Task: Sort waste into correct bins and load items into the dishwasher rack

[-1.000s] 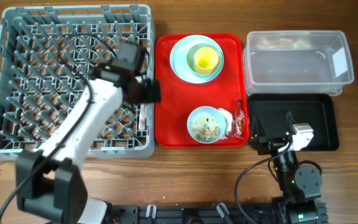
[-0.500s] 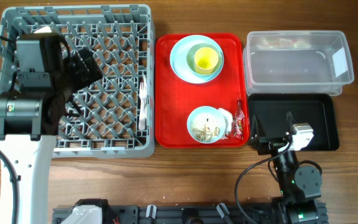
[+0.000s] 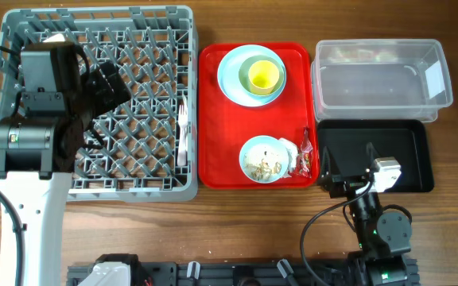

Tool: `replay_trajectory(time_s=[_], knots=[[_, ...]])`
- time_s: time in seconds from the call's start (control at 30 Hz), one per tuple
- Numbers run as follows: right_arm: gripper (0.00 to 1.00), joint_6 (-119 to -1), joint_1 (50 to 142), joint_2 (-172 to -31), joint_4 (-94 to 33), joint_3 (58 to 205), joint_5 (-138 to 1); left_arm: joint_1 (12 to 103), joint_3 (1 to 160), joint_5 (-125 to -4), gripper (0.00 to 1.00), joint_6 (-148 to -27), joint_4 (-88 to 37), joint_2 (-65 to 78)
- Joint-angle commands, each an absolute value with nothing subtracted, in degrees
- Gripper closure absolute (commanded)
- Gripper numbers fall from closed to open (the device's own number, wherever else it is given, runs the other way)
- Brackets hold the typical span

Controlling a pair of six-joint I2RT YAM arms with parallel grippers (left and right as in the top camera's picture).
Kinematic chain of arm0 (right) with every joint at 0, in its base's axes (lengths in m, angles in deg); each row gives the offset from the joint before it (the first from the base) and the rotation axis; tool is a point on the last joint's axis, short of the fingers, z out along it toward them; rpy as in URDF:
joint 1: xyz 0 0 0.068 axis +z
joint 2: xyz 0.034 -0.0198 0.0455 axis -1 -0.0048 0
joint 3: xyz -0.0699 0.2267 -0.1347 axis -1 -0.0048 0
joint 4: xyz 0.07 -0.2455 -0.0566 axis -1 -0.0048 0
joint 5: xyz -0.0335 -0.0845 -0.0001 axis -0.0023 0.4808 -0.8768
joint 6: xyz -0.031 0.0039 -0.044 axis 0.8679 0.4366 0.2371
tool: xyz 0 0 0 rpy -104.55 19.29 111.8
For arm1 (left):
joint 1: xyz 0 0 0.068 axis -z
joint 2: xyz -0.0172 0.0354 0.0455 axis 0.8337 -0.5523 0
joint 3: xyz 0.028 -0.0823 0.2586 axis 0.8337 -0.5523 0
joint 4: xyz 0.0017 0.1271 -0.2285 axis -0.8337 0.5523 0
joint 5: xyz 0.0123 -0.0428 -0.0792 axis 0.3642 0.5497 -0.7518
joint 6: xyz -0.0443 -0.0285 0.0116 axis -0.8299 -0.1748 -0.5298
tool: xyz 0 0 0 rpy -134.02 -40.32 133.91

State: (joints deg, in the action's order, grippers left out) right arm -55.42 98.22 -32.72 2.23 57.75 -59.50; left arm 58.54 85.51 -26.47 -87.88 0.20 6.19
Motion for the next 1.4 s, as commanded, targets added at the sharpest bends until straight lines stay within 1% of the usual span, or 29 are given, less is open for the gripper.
replay_trajectory(time_s=[0.0, 0.43, 0.53, 0.6, 0.67, 0.77, 0.87, 0.9, 0.97, 1.03, 1.1, 1.17, 1.23, 1.27, 1.3, 1.33, 1.37], knots=[[0.00, -55.3, 98.2, -32.6, 2.5, 57.7, -59.4, 58.2, 85.8, -25.5, 0.00, -87.7, 0.3, 6.4], [0.00, -55.8, 98.2, -32.6, 2.4, 57.7, -60.2, 58.2, 85.8, -25.5, 0.00, -87.8, 0.3, 6.4], [0.00, -61.5, 98.2, -32.6, 2.4, 57.7, -63.6, 58.2, 85.8, -25.5, 0.00, -87.7, 0.3, 6.4], [0.00, -59.1, 98.2, -32.6, -0.1, 60.0, -65.0, 58.2, 85.8, -25.6, 0.00, -87.8, 0.3, 6.4], [0.00, -59.1, 98.2, -33.0, -5.8, 65.8, -62.1, 58.2, 85.8, -25.5, 0.00, -87.7, 0.3, 6.4], [0.00, -58.8, 98.2, -38.1, -14.2, 80.0, -59.2, 58.2, 85.8, -25.5, 0.00, -87.7, 0.3, 6.4], [0.00, -58.1, 98.2, -48.7, -24.2, 94.1, -59.2, 58.2, 85.8, -25.5, 0.00, -87.7, 0.3, 6.4], [0.00, -58.1, 98.2, -54.8, -30.7, 100.9, -59.4, 58.2, 85.8, -25.5, 0.00, -87.7, 0.2, 6.4], [0.00, -58.0, 98.2, -63.4, -39.7, 110.1, -60.6, 58.2, 85.8, -25.5, 0.00, -87.7, 0.3, 6.4], [0.00, -58.2, 98.2, -74.3, -50.1, 122.4, -62.8, 58.2, 85.8, -25.5, 0.00, -87.7, 0.3, 6.4], [0.00, -58.3, 98.2, -83.5, -56.9, 133.2, -67.3, 58.2, 85.8, -25.5, 0.00, -87.7, 0.3, 6.4], [0.00, -58.3, 98.2, -89.2, -59.7, 139.7, -72.6, 58.2, 85.8, -25.5, 0.00, -87.7, 0.3, 6.4], [0.00, -58.4, 98.2, -93.2, -59.6, 142.5, -79.4, 58.2, 85.8, -25.5, 0.00, -87.7, 0.2, 6.4], [0.02, -58.8, 98.2, -94.5, -59.1, 142.5, -82.9, 58.2, 85.8, -25.5, 0.00, -87.7, 0.3, 6.4], [0.15, -60.0, 98.2, -95.7, -59.2, 142.3, -84.0, 58.2, 85.8, -25.5, 0.00, -87.7, 0.3, 6.4], [0.30, -61.3, 98.2, -97.4, -60.1, 142.1, -83.7, 58.2, 85.8, -25.5, 0.00, -87.7, 0.3, 6.4], [0.41, -61.3, 98.2, -98.9, -61.1, 142.1, -82.7, 58.2, 85.8, -25.5, 0.00, -87.7, 0.3, 6.4]])
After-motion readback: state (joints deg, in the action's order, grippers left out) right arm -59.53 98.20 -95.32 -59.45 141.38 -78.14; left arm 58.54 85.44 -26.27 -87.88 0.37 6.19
